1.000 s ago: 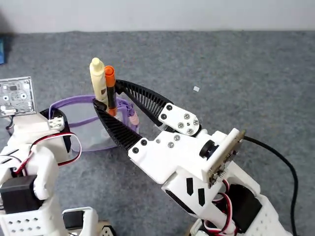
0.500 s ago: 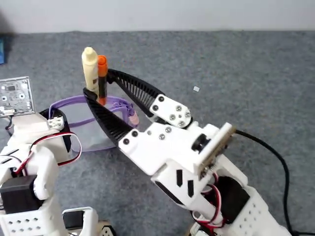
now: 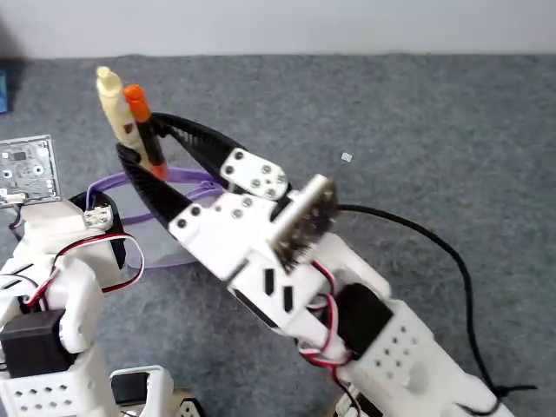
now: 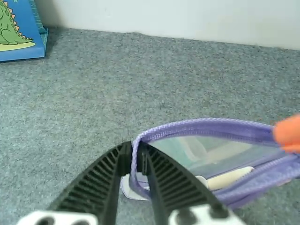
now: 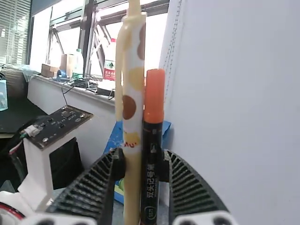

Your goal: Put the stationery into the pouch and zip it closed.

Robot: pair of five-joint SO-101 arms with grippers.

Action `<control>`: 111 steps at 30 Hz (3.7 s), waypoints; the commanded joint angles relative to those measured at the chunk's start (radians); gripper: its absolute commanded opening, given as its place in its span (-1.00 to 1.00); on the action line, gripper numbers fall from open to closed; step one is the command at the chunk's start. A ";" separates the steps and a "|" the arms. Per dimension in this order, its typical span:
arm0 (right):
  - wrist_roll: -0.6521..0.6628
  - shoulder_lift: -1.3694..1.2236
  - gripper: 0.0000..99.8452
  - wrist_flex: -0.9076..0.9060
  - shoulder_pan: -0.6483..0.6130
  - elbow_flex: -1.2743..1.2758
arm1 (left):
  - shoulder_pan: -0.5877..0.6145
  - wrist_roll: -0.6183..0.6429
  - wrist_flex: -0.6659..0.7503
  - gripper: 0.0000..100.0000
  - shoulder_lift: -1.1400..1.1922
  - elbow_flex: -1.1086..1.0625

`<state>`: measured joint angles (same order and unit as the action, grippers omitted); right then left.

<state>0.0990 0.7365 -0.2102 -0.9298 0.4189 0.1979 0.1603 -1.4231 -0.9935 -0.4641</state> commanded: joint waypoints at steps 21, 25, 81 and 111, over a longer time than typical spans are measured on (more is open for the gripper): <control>-0.052 -0.131 -0.98 0.053 0.012 0.201 | -0.011 0.009 0.005 -0.98 0.023 -0.027; -0.051 -0.163 -0.98 0.085 0.016 0.222 | -0.011 0.009 0.005 -0.98 0.023 -0.027; -0.269 -0.113 -0.98 -0.038 0.205 0.081 | -0.006 0.006 0.003 -0.98 0.023 -0.027; -0.130 -0.398 -0.90 -1.300 0.334 -0.545 | -0.012 0.012 0.005 -0.98 0.023 -0.028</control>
<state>-0.0575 0.3575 -1.4975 -0.5447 -0.0783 0.1995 0.1634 -1.4231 -0.9935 -0.4657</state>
